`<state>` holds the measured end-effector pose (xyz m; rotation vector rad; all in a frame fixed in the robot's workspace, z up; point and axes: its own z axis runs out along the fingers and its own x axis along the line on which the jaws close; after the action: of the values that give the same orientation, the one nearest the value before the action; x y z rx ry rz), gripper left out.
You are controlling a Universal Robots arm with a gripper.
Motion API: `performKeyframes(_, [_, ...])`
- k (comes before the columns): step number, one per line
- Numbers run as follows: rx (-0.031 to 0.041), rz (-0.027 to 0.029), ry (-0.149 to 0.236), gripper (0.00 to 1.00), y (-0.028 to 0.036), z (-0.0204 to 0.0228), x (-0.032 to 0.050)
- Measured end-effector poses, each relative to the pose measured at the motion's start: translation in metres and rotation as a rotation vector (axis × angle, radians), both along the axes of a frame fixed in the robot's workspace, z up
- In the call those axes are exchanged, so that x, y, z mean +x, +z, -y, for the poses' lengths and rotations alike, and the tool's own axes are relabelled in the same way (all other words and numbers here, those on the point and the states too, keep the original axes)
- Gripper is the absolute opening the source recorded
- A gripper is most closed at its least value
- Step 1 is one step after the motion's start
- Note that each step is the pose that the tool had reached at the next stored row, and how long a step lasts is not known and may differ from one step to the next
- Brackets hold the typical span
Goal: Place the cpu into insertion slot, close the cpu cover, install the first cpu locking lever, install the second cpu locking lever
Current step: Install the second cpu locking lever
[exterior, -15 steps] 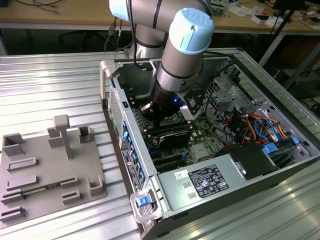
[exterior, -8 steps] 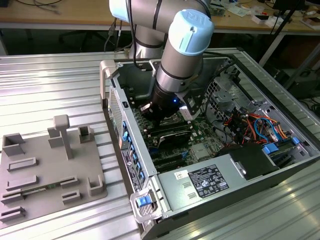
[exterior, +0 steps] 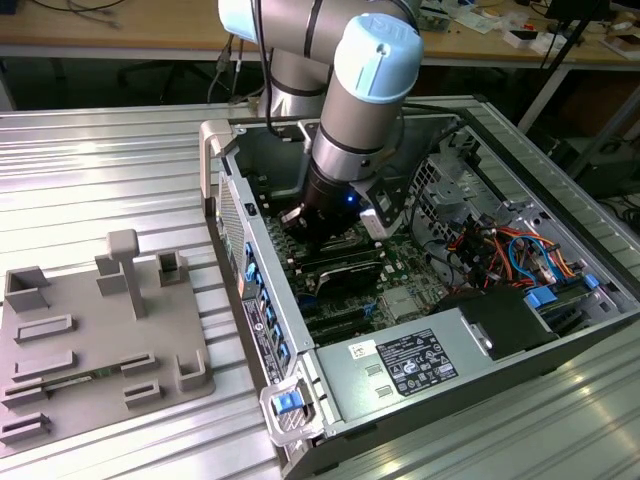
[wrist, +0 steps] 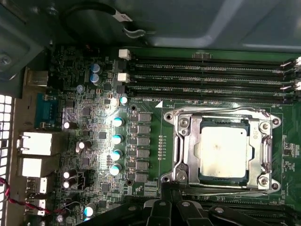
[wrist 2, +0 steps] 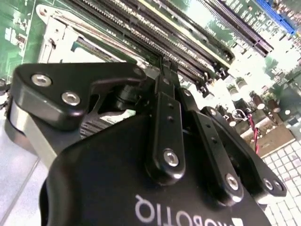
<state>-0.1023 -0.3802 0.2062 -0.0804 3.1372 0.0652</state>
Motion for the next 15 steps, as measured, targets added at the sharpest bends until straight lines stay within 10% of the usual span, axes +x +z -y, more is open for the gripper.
performKeyframes(8, [-0.0004,-0.0003,0.000,0.11,0.0295,-0.0047,0.0000])
performKeyframes(15, [-0.0004,-0.0003,0.000,0.11,0.0302,-0.0152,0.0129])
